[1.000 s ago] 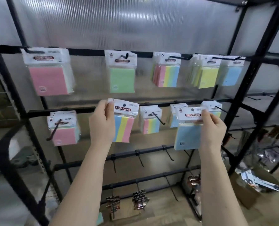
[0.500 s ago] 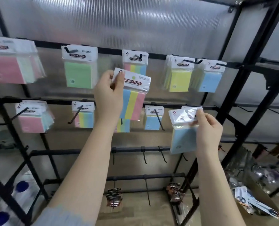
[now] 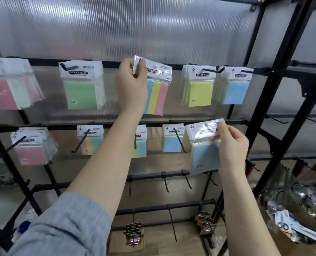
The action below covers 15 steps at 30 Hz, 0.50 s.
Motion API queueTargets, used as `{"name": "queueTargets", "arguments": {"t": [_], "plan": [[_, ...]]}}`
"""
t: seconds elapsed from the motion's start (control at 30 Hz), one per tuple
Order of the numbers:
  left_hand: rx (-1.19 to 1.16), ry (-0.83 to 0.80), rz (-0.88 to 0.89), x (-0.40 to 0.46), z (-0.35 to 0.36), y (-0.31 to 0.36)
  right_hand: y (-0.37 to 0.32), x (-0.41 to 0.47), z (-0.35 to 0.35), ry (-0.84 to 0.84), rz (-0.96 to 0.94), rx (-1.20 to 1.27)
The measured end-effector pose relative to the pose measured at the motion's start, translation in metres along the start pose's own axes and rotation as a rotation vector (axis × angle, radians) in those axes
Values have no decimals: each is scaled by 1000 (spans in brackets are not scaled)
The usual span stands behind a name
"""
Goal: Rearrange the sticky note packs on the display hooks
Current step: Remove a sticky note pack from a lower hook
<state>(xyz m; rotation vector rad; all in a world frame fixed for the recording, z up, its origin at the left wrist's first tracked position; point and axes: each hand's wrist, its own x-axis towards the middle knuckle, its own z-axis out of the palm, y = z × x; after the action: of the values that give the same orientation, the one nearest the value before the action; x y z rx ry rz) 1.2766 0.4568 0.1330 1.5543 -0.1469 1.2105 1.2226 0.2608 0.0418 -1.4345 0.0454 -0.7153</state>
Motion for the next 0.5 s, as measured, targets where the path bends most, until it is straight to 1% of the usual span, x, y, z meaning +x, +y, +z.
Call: {"name": "queueTargets", "arguments": {"t": [0.2, 0.37, 0.5], "plan": [[36, 63, 5, 1, 3, -13, 4, 1, 6, 20, 7, -2], [67, 40, -12, 4, 8, -25, 7, 4, 13, 35, 24, 4], [76, 3, -73, 12, 13, -38, 7, 7, 16, 46, 34, 2]]}}
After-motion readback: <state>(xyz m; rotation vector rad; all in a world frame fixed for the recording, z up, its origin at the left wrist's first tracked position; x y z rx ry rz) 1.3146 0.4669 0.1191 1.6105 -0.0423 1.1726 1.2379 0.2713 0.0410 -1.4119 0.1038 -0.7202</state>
